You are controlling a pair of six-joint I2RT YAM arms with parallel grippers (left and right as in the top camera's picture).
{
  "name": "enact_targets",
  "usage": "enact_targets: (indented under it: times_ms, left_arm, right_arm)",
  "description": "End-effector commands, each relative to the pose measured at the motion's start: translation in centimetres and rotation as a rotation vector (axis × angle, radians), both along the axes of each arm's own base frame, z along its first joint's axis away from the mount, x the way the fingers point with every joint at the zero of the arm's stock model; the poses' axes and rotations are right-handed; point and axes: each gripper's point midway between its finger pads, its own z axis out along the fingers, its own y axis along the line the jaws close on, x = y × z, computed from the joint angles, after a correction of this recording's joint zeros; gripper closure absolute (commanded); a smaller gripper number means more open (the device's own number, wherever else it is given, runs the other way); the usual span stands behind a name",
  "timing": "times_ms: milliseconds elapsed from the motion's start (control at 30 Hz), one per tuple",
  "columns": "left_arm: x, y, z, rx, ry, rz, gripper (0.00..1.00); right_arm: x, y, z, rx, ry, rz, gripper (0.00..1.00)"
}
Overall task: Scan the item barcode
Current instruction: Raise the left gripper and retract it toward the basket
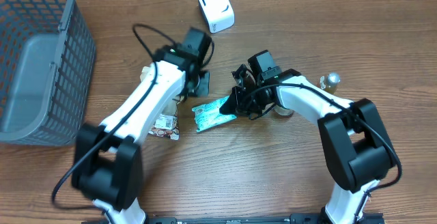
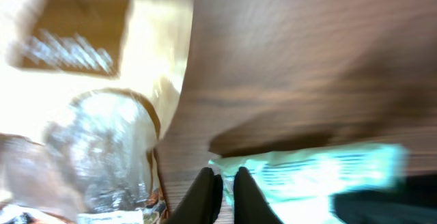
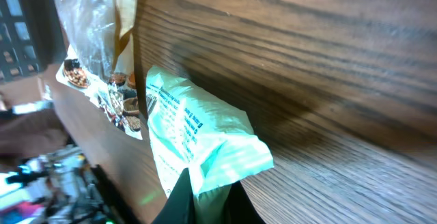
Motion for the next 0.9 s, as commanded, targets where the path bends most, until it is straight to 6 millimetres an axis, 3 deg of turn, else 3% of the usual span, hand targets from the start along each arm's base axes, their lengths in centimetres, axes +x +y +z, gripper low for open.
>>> enact_targets:
  times_ms: [0, 67, 133, 400, 600, 867]
  left_arm:
    - [1.3, 0.8, 5.7, 0.006, -0.157, 0.019, 0.75]
    - [1.7, 2.3, 7.1, 0.064, -0.212, 0.055, 0.61]
    - [1.5, 3.8, 7.5, 0.106, -0.219, 0.082, 0.58]
    - [0.7, 9.9, 5.5, 0.149, -0.085, 0.210, 0.60]
    - [0.3, 10.9, 3.1, 0.046, 0.027, 0.158, 0.58]
    - [0.2, 12.6, 0.3, 0.052, 0.119, 0.178, 0.30]
  right_arm:
    - [0.3, -0.2, 0.9, -0.013, -0.088, 0.048, 0.96]
    - [0.3, -0.3, 0.8, -0.017, -0.085, 0.046, 0.96]
    - [0.5, -0.6, 0.7, -0.032, -0.082, 0.033, 0.96]
    - [0.7, -1.5, -0.1, -0.095, -0.087, 0.015, 0.96]
    - [0.5, -1.6, -0.1, -0.100, -0.081, 0.015, 0.96]
    - [0.5, -2.3, -0.6, -0.145, -0.078, 0.005, 0.96]
